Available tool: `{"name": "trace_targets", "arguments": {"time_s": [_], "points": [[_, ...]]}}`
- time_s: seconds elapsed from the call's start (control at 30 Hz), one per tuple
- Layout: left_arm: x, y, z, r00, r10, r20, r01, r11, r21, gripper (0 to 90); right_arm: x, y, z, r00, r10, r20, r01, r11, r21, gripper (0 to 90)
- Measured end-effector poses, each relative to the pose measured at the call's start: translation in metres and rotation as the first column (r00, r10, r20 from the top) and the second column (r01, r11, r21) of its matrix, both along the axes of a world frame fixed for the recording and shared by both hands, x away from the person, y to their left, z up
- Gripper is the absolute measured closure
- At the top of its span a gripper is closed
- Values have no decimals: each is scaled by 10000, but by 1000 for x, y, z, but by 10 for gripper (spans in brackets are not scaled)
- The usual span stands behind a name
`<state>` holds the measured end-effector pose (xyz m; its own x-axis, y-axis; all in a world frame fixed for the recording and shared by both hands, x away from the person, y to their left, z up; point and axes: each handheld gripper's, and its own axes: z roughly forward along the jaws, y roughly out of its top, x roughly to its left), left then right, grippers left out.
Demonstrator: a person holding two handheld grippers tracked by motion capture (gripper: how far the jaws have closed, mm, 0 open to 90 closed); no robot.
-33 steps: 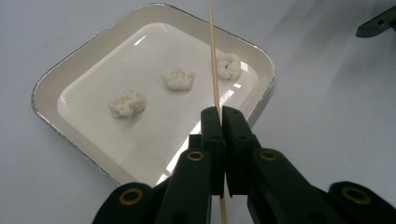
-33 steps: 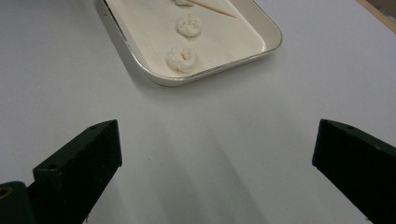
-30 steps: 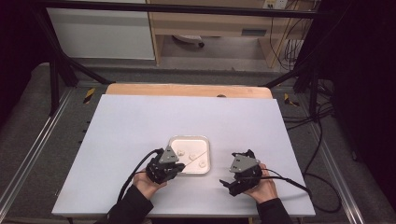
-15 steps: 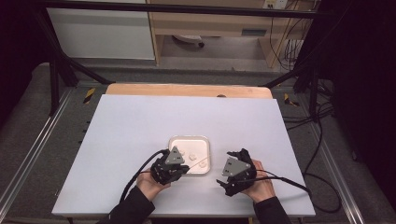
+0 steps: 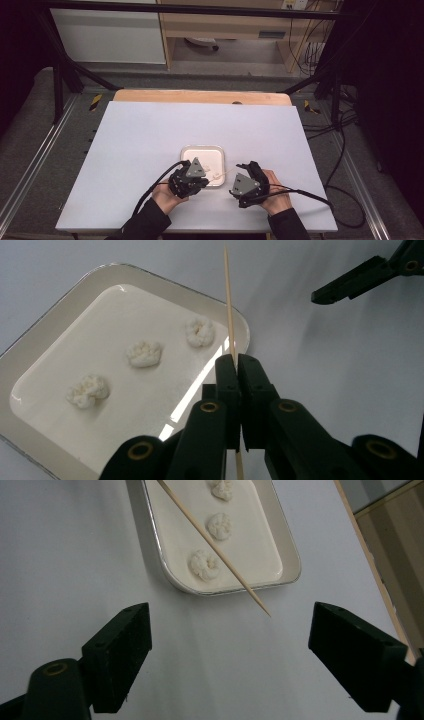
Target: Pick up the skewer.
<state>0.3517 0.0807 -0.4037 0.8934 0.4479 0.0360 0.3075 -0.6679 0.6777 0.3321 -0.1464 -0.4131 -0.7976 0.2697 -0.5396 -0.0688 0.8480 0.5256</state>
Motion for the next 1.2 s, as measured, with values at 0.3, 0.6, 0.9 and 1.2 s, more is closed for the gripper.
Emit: {"name": "trace_targets", "arguments": {"time_s": [0.3,0.6,0.9,1.2], "points": [[0,-15,2,9992,-392,-11,392,9989,258,883,-3,4,-2,9978,601,295,-577,9954,-770,329],[-2,-31,4,9973,-733,-58,735,9965,391,883,-5,7,-2,9870,1473,641,-1359,9785,-1551,476],[-4,-41,5,9950,-999,-87,1002,9936,522,883,-5,7,-5,9740,2128,775,-1916,9569,-2184,607],[-4,-43,4,9931,-1151,-208,1160,9918,543,884,-5,6,-7,9587,2730,791,-2396,9260,-2919,740]]}}
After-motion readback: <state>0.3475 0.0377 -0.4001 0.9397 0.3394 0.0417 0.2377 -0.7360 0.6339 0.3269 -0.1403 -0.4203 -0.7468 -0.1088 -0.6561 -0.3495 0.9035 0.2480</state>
